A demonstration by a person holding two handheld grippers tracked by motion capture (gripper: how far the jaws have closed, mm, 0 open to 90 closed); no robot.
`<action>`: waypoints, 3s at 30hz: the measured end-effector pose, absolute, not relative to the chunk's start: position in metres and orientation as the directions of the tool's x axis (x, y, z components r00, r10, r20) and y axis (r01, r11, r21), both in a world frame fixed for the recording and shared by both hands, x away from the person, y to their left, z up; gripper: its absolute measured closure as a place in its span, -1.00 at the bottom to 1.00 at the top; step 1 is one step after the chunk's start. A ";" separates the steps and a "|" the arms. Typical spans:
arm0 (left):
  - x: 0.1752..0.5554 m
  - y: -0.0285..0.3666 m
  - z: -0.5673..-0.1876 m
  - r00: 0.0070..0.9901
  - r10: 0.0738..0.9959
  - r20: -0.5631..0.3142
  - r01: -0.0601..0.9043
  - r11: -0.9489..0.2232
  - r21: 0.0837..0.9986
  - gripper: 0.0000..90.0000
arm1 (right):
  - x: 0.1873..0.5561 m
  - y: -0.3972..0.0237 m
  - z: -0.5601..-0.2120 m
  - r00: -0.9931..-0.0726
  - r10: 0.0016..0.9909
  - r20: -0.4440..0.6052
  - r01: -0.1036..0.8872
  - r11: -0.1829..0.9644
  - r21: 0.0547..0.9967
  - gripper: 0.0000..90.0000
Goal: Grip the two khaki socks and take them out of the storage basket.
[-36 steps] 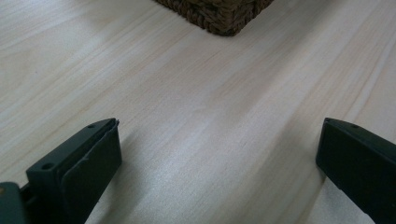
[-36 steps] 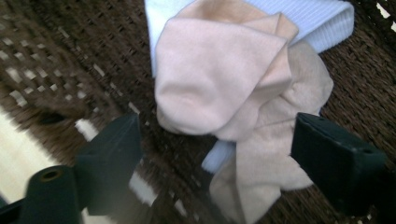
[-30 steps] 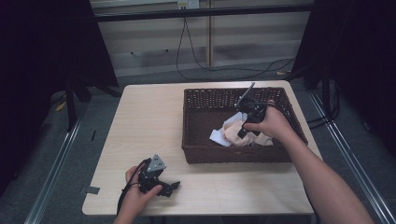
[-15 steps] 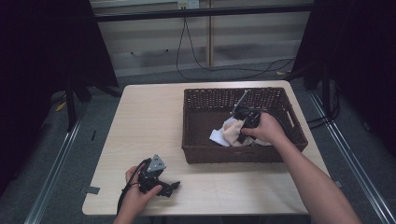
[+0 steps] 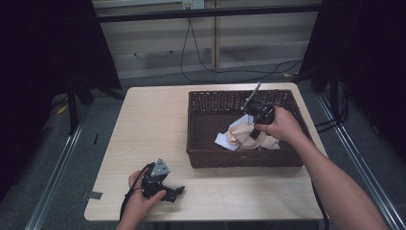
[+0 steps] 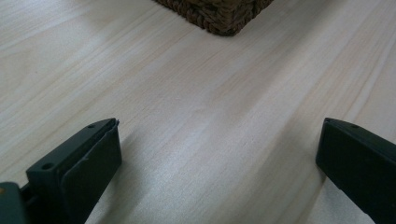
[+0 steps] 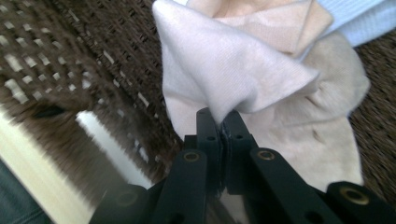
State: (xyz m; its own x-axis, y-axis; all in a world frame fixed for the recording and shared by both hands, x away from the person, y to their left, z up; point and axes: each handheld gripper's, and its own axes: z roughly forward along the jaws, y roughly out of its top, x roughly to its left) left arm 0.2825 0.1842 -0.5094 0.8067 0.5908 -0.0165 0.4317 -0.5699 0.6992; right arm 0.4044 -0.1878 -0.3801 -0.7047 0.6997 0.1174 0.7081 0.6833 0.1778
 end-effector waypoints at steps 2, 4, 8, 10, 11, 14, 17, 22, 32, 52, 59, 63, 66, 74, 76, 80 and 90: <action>0.282 0.184 -0.509 0.807 0.591 -0.016 0.432 -0.570 0.699 -1.00 | 0.402 -0.189 -0.374 -0.708 0.696 0.118 0.705 0.685 0.184 0.96; 0.282 0.184 -0.509 0.807 0.591 -0.017 0.432 -0.570 0.699 -1.00 | 0.400 -0.190 -0.366 -0.711 0.695 0.109 0.701 0.689 0.183 0.96; 0.282 0.184 -0.509 0.807 0.591 -0.017 0.432 -0.570 0.699 -1.00 | 0.397 -0.192 -0.350 -0.718 0.689 0.098 0.693 0.696 0.186 0.96; 0.283 0.184 -0.509 0.808 0.589 -0.017 0.433 -0.574 0.695 -1.00 | 0.397 -0.193 -0.342 -0.719 0.687 0.100 0.692 0.697 0.186 0.96; 0.283 0.184 -0.509 0.808 0.589 -0.018 0.434 -0.573 0.695 -1.00 | 0.398 -0.194 -0.339 -0.729 0.678 0.092 0.681 0.706 0.194 0.96; 0.283 0.184 -0.509 0.808 0.589 -0.018 0.433 -0.573 0.696 -1.00 | 0.396 -0.194 -0.328 -0.724 0.684 0.090 0.686 0.699 0.201 0.96; 0.283 0.184 -0.509 0.808 0.589 -0.018 0.433 -0.573 0.695 -1.00 | 0.394 -0.197 -0.317 -0.723 0.684 0.096 0.686 0.695 0.215 0.96; 0.283 0.184 -0.509 0.808 0.589 -0.018 0.433 -0.573 0.695 -1.00 | 0.390 -0.201 -0.301 -0.728 0.679 0.096 0.681 0.699 0.217 0.96; 0.283 0.184 -0.509 0.808 0.589 -0.017 0.433 -0.574 0.695 -1.00 | 0.378 -0.206 -0.271 -0.746 0.661 0.084 0.659 0.713 0.238 0.96; 0.283 0.184 -0.509 0.808 0.590 -0.018 0.435 -0.574 0.694 -1.00 | 0.338 -0.205 -0.213 -0.798 0.599 0.064 0.587 0.750 0.304 0.96; 0.283 0.184 -0.509 0.807 0.590 -0.018 0.435 -0.574 0.694 -1.00 | 0.322 -0.202 -0.209 -0.832 0.549 0.083 0.544 0.774 0.324 0.96; 0.283 0.184 -0.509 0.807 0.590 -0.018 0.435 -0.574 0.694 -1.00 | 0.314 -0.202 -0.207 -0.850 0.515 0.111 0.519 0.786 0.337 0.96; 0.282 0.184 -0.509 0.807 0.590 -0.018 0.435 -0.574 0.694 -1.00 | 0.309 -0.200 -0.209 -0.858 0.502 0.111 0.508 0.795 0.332 0.96; 0.283 0.184 -0.509 0.807 0.590 -0.018 0.435 -0.574 0.694 -1.00 | 0.297 -0.190 -0.218 -0.881 0.450 0.144 0.472 0.821 0.321 0.96; 0.283 0.184 -0.509 0.807 0.590 -0.018 0.435 -0.574 0.694 -1.00 | 0.296 -0.188 -0.223 -0.889 0.430 0.157 0.457 0.829 0.321 0.96; 0.283 0.185 -0.509 0.807 0.590 -0.018 0.435 -0.574 0.694 -1.00 | 0.294 -0.181 -0.232 -0.903 0.388 0.185 0.428 0.846 0.317 0.96; 0.283 0.184 -0.509 0.806 0.591 -0.018 0.434 -0.570 0.698 -1.00 | 0.298 -0.162 -0.266 -0.915 0.359 0.184 0.400 0.869 0.290 0.95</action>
State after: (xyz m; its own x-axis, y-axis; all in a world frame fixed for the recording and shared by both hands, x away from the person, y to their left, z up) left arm 0.2825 0.1843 -0.5093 0.8062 0.5913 -0.0182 0.4336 -0.5697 0.6981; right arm 0.2976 -0.1617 -0.2661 -0.9148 0.3595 0.1843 0.4001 0.8694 0.2899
